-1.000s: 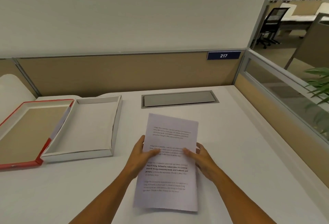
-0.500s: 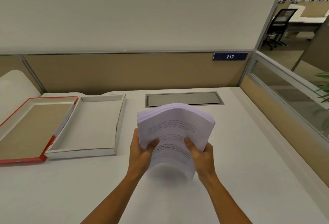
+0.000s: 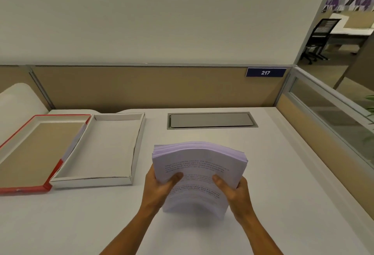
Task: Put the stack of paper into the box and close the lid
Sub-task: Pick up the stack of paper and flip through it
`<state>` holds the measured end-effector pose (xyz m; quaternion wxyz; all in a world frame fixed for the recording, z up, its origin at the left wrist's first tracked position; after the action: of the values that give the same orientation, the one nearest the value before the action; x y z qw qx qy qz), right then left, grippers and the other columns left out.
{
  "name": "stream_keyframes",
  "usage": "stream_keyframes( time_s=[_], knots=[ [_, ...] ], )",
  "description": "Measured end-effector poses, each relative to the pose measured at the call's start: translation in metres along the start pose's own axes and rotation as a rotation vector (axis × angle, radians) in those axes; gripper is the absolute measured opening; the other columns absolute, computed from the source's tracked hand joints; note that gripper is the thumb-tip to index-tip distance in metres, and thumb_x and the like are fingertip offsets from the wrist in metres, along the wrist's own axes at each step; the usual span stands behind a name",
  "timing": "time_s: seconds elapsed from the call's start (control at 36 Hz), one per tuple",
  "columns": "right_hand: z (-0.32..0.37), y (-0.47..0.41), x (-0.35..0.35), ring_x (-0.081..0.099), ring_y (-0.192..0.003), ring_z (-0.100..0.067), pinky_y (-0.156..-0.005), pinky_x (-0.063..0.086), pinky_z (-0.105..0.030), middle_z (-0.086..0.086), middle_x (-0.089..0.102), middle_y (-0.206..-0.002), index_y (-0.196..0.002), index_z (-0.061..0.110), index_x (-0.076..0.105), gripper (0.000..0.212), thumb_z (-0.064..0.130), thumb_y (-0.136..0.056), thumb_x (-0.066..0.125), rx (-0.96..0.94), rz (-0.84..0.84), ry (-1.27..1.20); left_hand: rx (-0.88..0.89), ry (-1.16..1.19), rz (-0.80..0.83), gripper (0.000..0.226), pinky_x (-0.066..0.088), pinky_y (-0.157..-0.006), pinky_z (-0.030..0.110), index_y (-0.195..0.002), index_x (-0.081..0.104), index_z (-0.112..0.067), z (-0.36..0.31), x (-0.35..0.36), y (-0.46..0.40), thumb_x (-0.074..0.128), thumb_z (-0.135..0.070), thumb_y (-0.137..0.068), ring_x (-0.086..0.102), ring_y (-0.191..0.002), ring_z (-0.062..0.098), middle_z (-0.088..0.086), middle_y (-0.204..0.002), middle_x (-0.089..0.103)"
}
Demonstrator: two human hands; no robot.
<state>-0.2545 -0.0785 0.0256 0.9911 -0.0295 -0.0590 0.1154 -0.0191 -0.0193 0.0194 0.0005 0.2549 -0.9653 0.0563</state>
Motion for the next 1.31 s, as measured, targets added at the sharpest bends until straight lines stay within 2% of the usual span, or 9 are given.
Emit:
stream_keyframes(
  time_s=[0.11,0.19,0.28,0.39,0.56,0.67,1.0,1.17,1.31],
  knots=[
    [-0.008,0.002,0.005,0.075,-0.092,-0.020,-0.064,0.063,-0.031,0.004,0.079,-0.096,-0.100,0.049,0.077,0.029,0.034,-0.076,0.077,0.009,-0.050,0.002,-0.028,0.031,-0.002,0.070,0.062,-0.067,0.030,-0.129,0.058,-0.021,0.004,0.003,-0.002,0.082,-0.035,-0.065,0.071,-0.096,0.022,0.000,-0.105,0.073],
    [-0.007,0.002,0.007,0.076,-0.088,-0.023,-0.061,0.062,-0.030,0.002,0.080,-0.091,-0.096,0.046,0.079,0.024,0.047,-0.072,0.080,0.009,-0.080,-0.012,-0.037,0.029,-0.011,0.040,0.063,-0.063,0.030,-0.108,0.069,-0.032,0.001,0.008,-0.002,0.077,-0.032,-0.068,0.073,-0.089,0.026,-0.007,-0.093,0.077],
    [-0.002,-0.001,0.006,0.076,-0.085,-0.020,-0.059,0.061,-0.029,0.002,0.080,-0.089,-0.096,0.045,0.079,0.028,0.052,-0.068,0.078,-0.011,-0.106,-0.030,-0.003,0.035,-0.010,0.031,0.062,-0.061,0.027,-0.097,0.073,-0.043,-0.008,0.011,0.000,0.076,-0.030,-0.069,0.073,-0.088,0.020,-0.012,-0.092,0.077],
    [0.002,-0.003,0.000,0.075,-0.090,-0.020,-0.060,0.062,-0.029,0.003,0.079,-0.094,-0.099,0.046,0.078,0.027,0.041,-0.073,0.079,-0.042,-0.119,-0.025,0.055,0.044,0.015,0.044,0.060,-0.058,0.021,-0.097,0.070,-0.060,-0.019,0.012,0.002,0.075,-0.025,-0.071,0.073,-0.088,0.010,-0.020,-0.092,0.076],
    [-0.012,0.003,0.008,0.075,-0.093,-0.018,-0.062,0.062,-0.029,0.005,0.079,-0.096,-0.100,0.048,0.077,0.031,0.030,-0.076,0.077,-0.001,-0.059,-0.004,-0.003,0.053,-0.040,0.045,0.061,-0.062,0.023,-0.109,0.066,-0.032,0.000,0.009,0.014,0.079,-0.034,-0.066,0.073,-0.088,0.020,-0.011,-0.090,0.077],
    [-0.011,0.000,0.008,0.075,-0.092,-0.018,-0.061,0.062,-0.028,0.004,0.079,-0.095,-0.099,0.048,0.078,0.029,0.030,-0.077,0.076,-0.005,-0.066,0.021,-0.007,0.029,-0.045,0.038,0.061,-0.062,0.023,-0.107,0.067,-0.027,0.003,0.007,0.013,0.077,-0.024,-0.071,0.074,-0.085,0.020,-0.008,-0.086,0.077],
    [-0.012,0.002,0.002,0.074,-0.096,-0.019,-0.063,0.063,-0.029,0.005,0.078,-0.097,-0.102,0.050,0.075,0.032,0.030,-0.077,0.077,-0.037,-0.065,0.037,-0.044,0.029,-0.022,0.044,0.064,-0.069,0.032,-0.112,0.066,-0.024,0.016,0.006,0.013,0.083,-0.025,-0.072,0.073,-0.090,0.024,-0.003,-0.095,0.076],
    [-0.020,0.003,0.002,0.073,-0.097,-0.016,-0.064,0.063,-0.029,0.007,0.078,-0.098,-0.104,0.051,0.074,0.035,0.029,-0.077,0.077,-0.018,-0.069,0.049,-0.059,0.047,-0.043,0.040,0.060,-0.061,0.020,-0.106,0.065,-0.032,0.020,0.009,0.016,0.083,-0.025,-0.072,0.072,-0.089,0.011,-0.018,-0.090,0.076],
    [-0.015,0.002,0.002,0.073,-0.093,-0.018,-0.063,0.062,-0.028,0.005,0.078,-0.096,-0.100,0.050,0.076,0.032,0.030,-0.075,0.078,-0.043,-0.088,0.039,-0.012,0.041,-0.048,0.034,0.060,-0.061,0.020,-0.104,0.064,-0.036,0.012,0.008,0.014,0.080,-0.028,-0.075,0.071,-0.090,0.008,-0.022,-0.090,0.074]
  ],
)
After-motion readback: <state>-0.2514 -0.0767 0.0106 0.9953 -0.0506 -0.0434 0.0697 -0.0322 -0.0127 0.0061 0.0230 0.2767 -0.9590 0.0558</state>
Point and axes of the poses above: each hand's wrist, its own y-axis away from the middle knuckle, its own x-axis out of the palm, z = x × y, the point moved 8 cm from there along -y, towards the middle knuckle
